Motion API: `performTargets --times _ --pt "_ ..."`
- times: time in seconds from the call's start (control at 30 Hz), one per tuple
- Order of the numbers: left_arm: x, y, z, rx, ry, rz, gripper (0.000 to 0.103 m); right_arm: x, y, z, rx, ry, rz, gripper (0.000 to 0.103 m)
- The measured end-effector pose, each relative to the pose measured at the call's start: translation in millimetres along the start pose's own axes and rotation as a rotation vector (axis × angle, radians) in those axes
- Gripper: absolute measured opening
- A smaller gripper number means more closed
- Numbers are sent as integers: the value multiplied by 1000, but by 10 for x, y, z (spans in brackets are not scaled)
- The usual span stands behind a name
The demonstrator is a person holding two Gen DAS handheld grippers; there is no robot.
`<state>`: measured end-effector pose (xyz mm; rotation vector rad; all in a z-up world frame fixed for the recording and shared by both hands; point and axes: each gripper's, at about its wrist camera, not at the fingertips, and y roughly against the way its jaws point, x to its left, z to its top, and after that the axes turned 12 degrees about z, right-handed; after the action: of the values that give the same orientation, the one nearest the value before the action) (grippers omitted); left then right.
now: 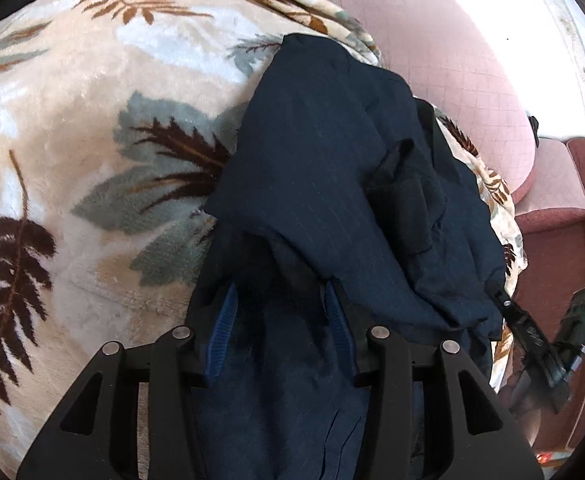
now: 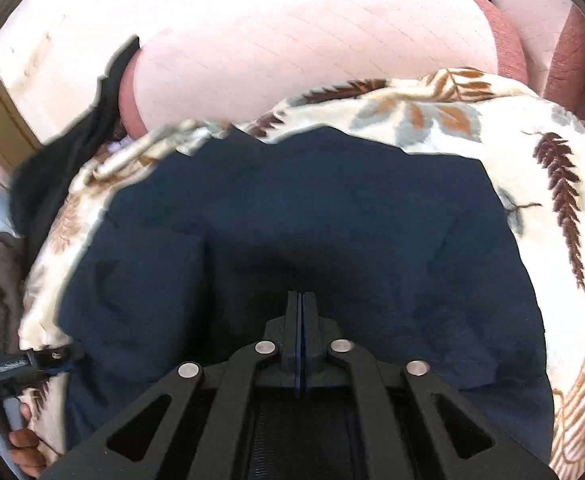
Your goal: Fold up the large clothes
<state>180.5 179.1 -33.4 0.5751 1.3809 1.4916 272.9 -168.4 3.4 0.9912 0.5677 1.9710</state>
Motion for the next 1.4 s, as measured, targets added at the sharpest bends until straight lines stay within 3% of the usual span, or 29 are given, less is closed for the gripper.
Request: performTargets --times 0.07,0.13,0.23,0.3,0.37,0.4,0.43,0.47,0.53,0.7,0.8,0.87,0.97,1.0,1.03,1.1,1.17,1.27,1.3,1.33,1.37,1.4 --pt "1 0 2 1 3 -4 43 299 -59 7 19 90 66 17" --pt "20 -6 -7 7 13 -14 43 697 -197 -30 50 221 95 55" --pt "85 13 -26 4 21 -22 43 1159 -566 -207 126 415 27 60" --pt "170 47 -22 2 28 -25 43 1232 -852 -288 187 472 -65 59" --pt "211 65 -22 3 42 -33 43 1195 -1027 -319 204 485 -153 50" --pt "216 71 -23 3 44 -35 43 1144 -1008 -286 189 460 -143 34" --pt "213 77 -25 3 43 -36 43 1046 -941 -220 169 394 -99 6" --pt "193 84 -30 2 38 -33 43 926 -858 -149 155 307 -48 5" --pt "131 99 -40 5 29 -45 43 635 -605 -10 86 155 30 4" --pt "-145 92 -85 7 12 -83 49 -303 120 96 -103 -180 84 3" --pt "-244 59 -132 27 25 -95 49 -889 345 9 -146 -360 91 2" --pt "-264 67 -181 36 41 -135 51 -1081 402 -66 -139 -409 110 3" --pt "-235 96 -258 26 87 -172 55 -1167 481 -164 -171 -438 159 11" --pt "-225 97 -256 22 96 -173 55 -1179 486 -180 -190 -452 200 19" --pt "-229 79 -236 16 105 -168 55 -1213 476 -183 -196 -469 217 38" --pt "-243 18 -144 2 121 -138 55 -1271 452 -199 -208 -514 227 56" --pt "-231 -63 -25 -12 150 -74 55 -1282 378 -173 -204 -532 235 56" --pt "-172 -152 158 -11 206 -55 55 -1267 318 -89 -197 -540 231 55" --pt "-156 -152 198 -20 213 -45 54 -1254 333 -45 -201 -532 234 39" --pt "-134 -131 211 -36 209 -31 42 -1249 351 -21 -201 -522 246 5" --pt "-130 -101 237 -55 196 -14 25 -1249 397 -7 -205 -526 263 7" --pt "-112 -86 248 -60 185 -12 23 -1263 516 -33 -253 -555 267 7"
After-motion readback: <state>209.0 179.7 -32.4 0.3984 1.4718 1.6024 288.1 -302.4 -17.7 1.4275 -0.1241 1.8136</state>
